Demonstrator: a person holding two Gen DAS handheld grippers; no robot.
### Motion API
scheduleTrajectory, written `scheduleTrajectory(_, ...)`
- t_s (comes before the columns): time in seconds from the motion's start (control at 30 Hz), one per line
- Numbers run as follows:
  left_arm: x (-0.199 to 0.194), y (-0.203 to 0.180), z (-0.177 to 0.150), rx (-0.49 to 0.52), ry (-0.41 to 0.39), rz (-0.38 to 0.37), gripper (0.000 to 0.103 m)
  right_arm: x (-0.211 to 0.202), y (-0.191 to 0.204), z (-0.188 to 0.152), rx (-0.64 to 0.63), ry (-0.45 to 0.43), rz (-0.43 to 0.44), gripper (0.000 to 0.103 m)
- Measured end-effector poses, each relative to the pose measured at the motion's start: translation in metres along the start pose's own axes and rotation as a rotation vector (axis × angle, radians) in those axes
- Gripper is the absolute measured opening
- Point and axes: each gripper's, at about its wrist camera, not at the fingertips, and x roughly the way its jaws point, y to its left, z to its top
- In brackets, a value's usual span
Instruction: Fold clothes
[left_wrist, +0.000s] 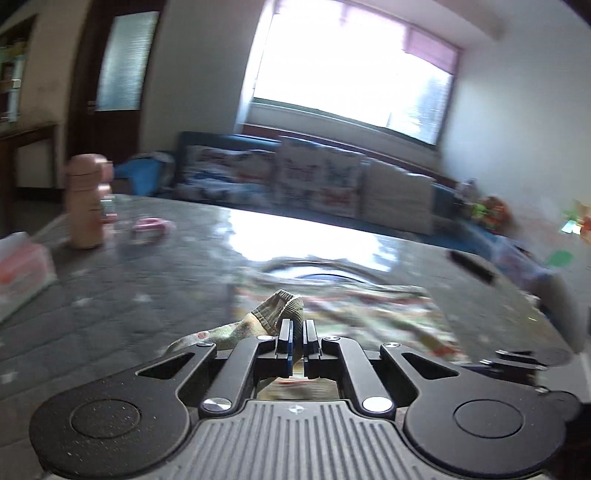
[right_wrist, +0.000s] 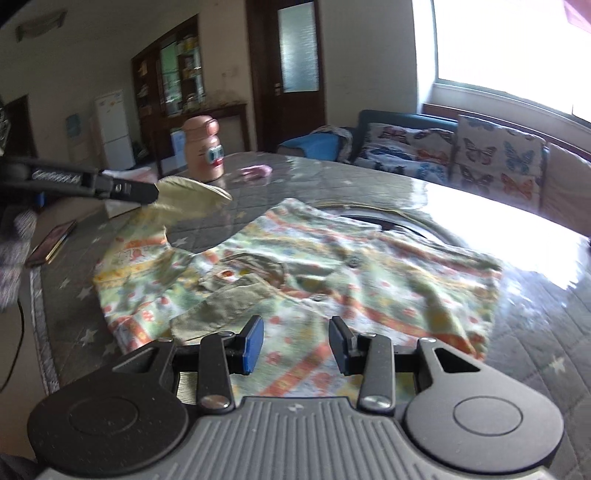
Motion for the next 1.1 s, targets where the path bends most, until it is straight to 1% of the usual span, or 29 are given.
scheduleTrajectory(0.07, 0.010, -0.019, -0.004, 0.026, 0.028, -0.067, 0.005, -0.004, -0.007, -0.001, 0.029, -0.007, -0.013, 0.039)
scheduleTrajectory(0.13, 0.021, -0.035, -0.011, 0.054, 0.075, -0.126, 0.005, -0.008, -0.015, -0.003, 0.065, -0.011, -0.028, 0.039)
scheduleTrajectory(0.23, 0.033, -0.053, -0.025, 0.111, 0.136, -0.163, 0.008, -0.010, -0.024, -0.004, 0.098, -0.012, -0.037, 0.039)
scheduleTrajectory(0.3, 0.035, -0.058, -0.035, 0.138, 0.170, -0.182, 0.008, -0.011, -0.030, -0.005, 0.127, -0.008, -0.036, 0.039)
scheduleTrajectory(0.4, 0.031, -0.055, -0.043, 0.167, 0.182, -0.175, 0.023, -0.006, -0.032, -0.006, 0.162, 0.004, -0.018, 0.037)
scheduleTrajectory(0.47, 0.026, -0.048, -0.045, 0.174, 0.172, -0.156, 0.042, -0.001, -0.031, -0.005, 0.179, 0.013, 0.004, 0.037)
scheduleTrajectory(0.53, 0.020, -0.037, -0.045, 0.173, 0.153, -0.119, 0.046, 0.007, -0.024, -0.005, 0.183, 0.028, 0.037, 0.037)
scheduleTrajectory(0.57, 0.017, -0.030, -0.044, 0.169, 0.148, -0.094, 0.050, 0.011, -0.020, -0.005, 0.181, 0.035, 0.051, 0.037)
scheduleTrajectory(0.73, 0.005, 0.004, -0.048, 0.148, 0.131, 0.052, 0.056, 0.032, -0.001, -0.007, 0.159, 0.084, 0.099, 0.036)
scheduleTrajectory(0.77, 0.003, 0.010, -0.050, 0.146, 0.131, 0.077, 0.058, 0.035, 0.002, -0.007, 0.156, 0.093, 0.104, 0.034)
scheduleTrajectory(0.87, -0.004, 0.025, -0.057, 0.145, 0.143, 0.136, 0.064, 0.041, 0.008, -0.007, 0.151, 0.110, 0.102, 0.031)
scheduleTrajectory(0.93, -0.009, 0.031, -0.064, 0.154, 0.151, 0.168, 0.065, 0.040, 0.009, -0.007, 0.152, 0.113, 0.100, 0.028)
scheduleTrajectory(0.97, -0.010, 0.033, -0.067, 0.155, 0.155, 0.175, 0.067, 0.039, 0.010, -0.007, 0.152, 0.112, 0.099, 0.024)
scheduleTrajectory(1.0, -0.011, 0.035, -0.070, 0.154, 0.161, 0.179, 0.068, 0.038, 0.010, -0.006, 0.150, 0.109, 0.096, 0.014)
scheduleTrajectory(1.03, -0.012, 0.036, -0.073, 0.154, 0.166, 0.182, 0.070, 0.036, 0.011, -0.005, 0.148, 0.105, 0.094, 0.010)
scheduleTrajectory(1.07, -0.011, 0.037, -0.075, 0.155, 0.171, 0.184, 0.071, 0.035, 0.011, -0.005, 0.146, 0.100, 0.091, 0.006)
scheduleTrajectory(1.1, -0.011, 0.037, -0.076, 0.156, 0.175, 0.186, 0.071, 0.033, 0.012, -0.003, 0.143, 0.093, 0.087, 0.004)
